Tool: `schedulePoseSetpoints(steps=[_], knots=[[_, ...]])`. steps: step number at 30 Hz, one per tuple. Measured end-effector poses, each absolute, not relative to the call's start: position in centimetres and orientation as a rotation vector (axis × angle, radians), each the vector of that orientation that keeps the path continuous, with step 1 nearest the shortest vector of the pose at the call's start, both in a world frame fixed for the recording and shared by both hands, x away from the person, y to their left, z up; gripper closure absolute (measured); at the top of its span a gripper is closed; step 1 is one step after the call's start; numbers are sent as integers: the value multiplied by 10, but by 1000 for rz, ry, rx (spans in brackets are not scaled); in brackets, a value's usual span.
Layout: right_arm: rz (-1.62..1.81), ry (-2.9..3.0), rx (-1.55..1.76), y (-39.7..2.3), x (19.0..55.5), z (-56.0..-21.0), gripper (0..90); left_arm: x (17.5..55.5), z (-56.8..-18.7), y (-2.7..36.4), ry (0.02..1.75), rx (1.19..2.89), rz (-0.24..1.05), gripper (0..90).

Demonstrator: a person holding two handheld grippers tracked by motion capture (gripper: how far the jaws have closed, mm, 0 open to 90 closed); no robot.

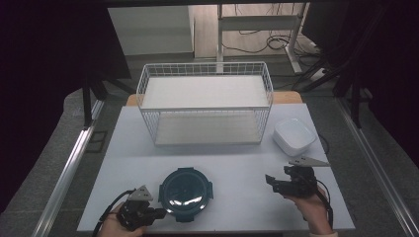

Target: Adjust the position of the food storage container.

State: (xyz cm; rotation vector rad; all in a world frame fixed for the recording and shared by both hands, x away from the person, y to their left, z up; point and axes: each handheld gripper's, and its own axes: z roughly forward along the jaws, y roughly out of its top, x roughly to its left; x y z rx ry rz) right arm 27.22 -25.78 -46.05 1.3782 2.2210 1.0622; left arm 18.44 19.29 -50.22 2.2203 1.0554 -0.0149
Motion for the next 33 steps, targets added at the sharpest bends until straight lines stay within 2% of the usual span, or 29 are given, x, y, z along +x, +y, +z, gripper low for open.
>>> schedulePoseSetpoints(steps=[11, 33], knots=[[1055, 2244, 1365, -255, 274, -464, 225, 188, -504, 193, 1076, 2175, -67, 900], [1063, 2249, 1365, -254, 274, -463, 225, 213, -502, 172, 1084, 2176, -80, 900]])
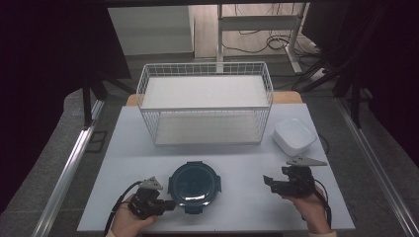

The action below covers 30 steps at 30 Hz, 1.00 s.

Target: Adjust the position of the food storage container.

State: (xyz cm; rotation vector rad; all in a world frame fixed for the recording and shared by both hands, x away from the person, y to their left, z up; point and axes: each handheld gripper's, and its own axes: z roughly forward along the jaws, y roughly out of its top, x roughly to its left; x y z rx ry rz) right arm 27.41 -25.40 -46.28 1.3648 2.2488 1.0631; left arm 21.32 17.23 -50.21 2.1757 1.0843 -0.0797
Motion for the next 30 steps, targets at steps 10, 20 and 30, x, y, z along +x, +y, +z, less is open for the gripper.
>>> schedulePoseSetpoints(steps=[10, 20, 30], knots=[[1064, 2251, 1360, -254, 275, -463, 225, 228, -501, 161, 1087, 2175, -73, 900], [1065, 2254, 1355, -253, 274, -463, 225, 241, -501, 149, 1088, 2167, -74, 900], [1065, 2254, 1352, -253, 274, -462, 224, 247, -498, 141, 1078, 2167, -56, 900]])
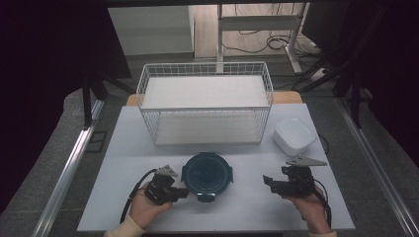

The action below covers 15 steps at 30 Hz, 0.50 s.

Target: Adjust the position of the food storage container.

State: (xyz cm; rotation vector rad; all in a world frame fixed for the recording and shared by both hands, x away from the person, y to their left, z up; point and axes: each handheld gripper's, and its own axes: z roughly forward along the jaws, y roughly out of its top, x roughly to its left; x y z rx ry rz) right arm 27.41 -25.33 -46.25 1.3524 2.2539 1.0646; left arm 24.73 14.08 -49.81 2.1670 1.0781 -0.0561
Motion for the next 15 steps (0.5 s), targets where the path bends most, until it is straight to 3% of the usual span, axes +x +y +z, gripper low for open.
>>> schedulePoseSetpoints(steps=[15], knots=[[1064, 2256, 1351, -254, 274, -462, 222, 259, -497, 130, 1067, 2174, -69, 900]])
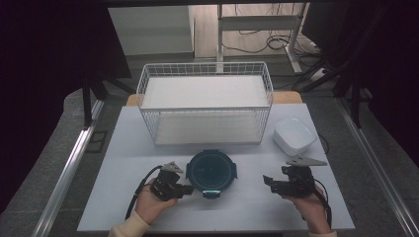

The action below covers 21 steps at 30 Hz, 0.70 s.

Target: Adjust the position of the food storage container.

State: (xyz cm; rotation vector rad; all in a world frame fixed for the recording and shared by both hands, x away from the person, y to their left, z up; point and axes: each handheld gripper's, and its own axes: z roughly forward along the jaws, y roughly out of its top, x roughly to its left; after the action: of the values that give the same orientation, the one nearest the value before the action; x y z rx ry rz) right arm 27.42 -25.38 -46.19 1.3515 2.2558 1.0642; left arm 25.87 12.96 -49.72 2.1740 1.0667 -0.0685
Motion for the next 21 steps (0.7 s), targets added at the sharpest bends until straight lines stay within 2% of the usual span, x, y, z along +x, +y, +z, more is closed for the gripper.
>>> schedulePoseSetpoints(steps=[10, 17, 18, 21], knots=[[1066, 2254, 1341, -254, 273, -460, 216, 256, -501, 128, 1078, 2167, -34, 900], [1089, 2242, 1340, -257, 272, -455, 215, 241, -483, 145, 1088, 2107, 17, 873], [1092, 2241, 1338, -257, 272, -455, 215, 238, -478, 148, 1095, 2087, 45, 842], [1105, 2243, 1338, -258, 273, -454, 213, 232, -461, 154, 1114, 2060, 125, 633]])
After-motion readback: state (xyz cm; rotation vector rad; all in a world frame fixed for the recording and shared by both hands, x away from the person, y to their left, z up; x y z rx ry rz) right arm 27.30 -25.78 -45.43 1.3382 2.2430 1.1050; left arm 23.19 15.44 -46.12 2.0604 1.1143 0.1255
